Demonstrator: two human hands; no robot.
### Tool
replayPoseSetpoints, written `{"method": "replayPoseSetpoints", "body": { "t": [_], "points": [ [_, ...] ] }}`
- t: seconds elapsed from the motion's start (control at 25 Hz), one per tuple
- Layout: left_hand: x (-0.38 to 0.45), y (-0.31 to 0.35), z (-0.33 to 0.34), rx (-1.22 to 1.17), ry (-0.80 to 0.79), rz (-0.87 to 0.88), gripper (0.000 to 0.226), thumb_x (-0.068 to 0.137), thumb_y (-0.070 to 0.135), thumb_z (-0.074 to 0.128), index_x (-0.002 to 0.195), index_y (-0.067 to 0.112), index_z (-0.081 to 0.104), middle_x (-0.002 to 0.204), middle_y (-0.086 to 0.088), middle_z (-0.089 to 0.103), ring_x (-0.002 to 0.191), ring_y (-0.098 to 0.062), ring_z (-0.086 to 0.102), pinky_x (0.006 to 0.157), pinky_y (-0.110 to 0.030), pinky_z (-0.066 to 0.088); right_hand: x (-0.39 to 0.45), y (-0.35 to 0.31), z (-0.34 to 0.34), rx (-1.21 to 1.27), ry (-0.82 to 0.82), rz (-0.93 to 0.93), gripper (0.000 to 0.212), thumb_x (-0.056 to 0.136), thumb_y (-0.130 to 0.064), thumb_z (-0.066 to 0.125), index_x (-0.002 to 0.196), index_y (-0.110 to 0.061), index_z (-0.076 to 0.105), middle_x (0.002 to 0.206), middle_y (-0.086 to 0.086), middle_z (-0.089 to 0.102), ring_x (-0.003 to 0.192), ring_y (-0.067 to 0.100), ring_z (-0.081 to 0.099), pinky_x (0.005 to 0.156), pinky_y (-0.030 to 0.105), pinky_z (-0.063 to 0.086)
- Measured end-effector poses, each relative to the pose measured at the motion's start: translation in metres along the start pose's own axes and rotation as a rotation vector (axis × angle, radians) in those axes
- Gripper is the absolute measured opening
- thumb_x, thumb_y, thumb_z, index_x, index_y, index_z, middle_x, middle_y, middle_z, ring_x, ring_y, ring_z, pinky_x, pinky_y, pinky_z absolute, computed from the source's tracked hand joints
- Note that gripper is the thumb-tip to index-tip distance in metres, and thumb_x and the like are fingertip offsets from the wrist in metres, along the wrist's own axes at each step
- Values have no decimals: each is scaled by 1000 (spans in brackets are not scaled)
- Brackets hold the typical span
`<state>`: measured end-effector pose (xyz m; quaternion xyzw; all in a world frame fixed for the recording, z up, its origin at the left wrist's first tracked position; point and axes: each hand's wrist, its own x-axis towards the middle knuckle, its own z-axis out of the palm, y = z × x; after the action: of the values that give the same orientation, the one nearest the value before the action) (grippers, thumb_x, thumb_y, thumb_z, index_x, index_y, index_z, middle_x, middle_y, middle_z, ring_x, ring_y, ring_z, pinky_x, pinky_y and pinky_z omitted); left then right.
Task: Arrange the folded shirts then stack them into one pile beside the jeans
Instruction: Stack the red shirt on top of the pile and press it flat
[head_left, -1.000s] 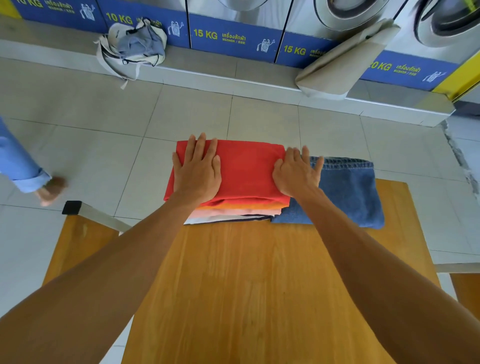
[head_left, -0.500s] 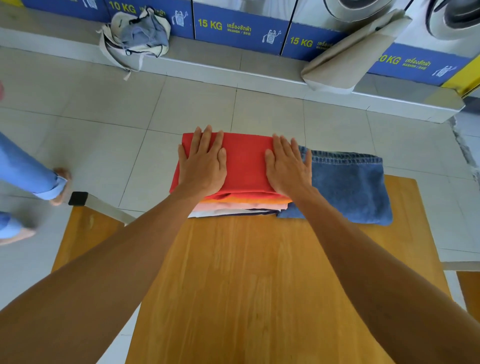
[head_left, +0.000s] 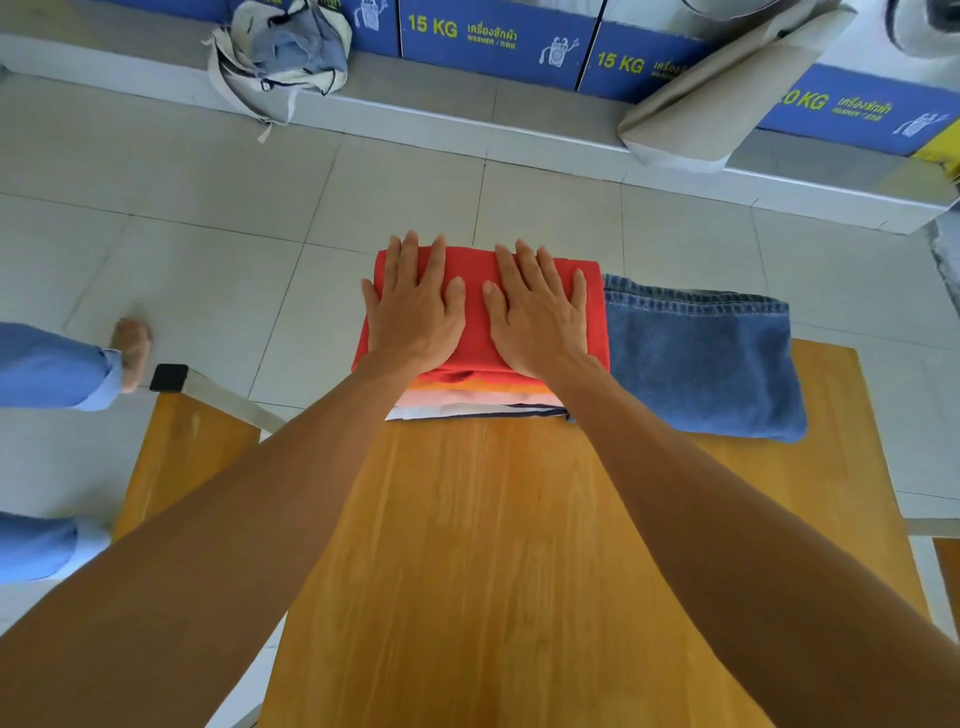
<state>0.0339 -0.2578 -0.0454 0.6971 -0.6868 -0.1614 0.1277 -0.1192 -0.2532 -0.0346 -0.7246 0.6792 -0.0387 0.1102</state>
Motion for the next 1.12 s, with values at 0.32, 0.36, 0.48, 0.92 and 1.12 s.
{"method": "replayPoseSetpoints", "body": {
  "t": [0.32,0.36,0.48,0.92,1.12],
  "points": [
    [-4,2,4,59,61,19,58,99,45,19,153,24,23,161,-8,22,150,-28,15,115,-60,22,2,0,6,-16,18,2,61,102,-51,11,159,-28,13,167,-2,14,154,23,9,121,58,3],
    [-5,2,4,65,69,21,59,99,45,18,153,24,23,161,-8,22,150,-28,15,115,-60,21,2,0,7,-11,25,5,61,102,-51,11,159,-28,13,167,-1,14,154,23,9,121,58,3],
    [-6,3,5,84,77,34,59,99,46,16,154,24,21,162,-8,21,150,-29,14,116,-61,20,-2,-2,11,-33,66,10,61,102,-50,11,159,-27,14,167,-1,15,154,22,10,122,58,3],
    [-7,-2,-5,104,-2,48,64,98,55,14,156,28,7,165,-8,4,152,-27,-1,116,-63,4,-5,19,-6,7,3,-11,62,101,-58,14,158,-33,14,168,1,12,155,23,6,122,56,4],
    [-18,-12,-15,3,-46,-14,75,93,67,18,156,31,-2,165,-7,-2,152,-29,-2,117,-62,7,-19,37,-9,140,-7,161,68,101,-59,19,159,-26,10,168,4,4,154,25,5,121,58,6]
  ]
}}
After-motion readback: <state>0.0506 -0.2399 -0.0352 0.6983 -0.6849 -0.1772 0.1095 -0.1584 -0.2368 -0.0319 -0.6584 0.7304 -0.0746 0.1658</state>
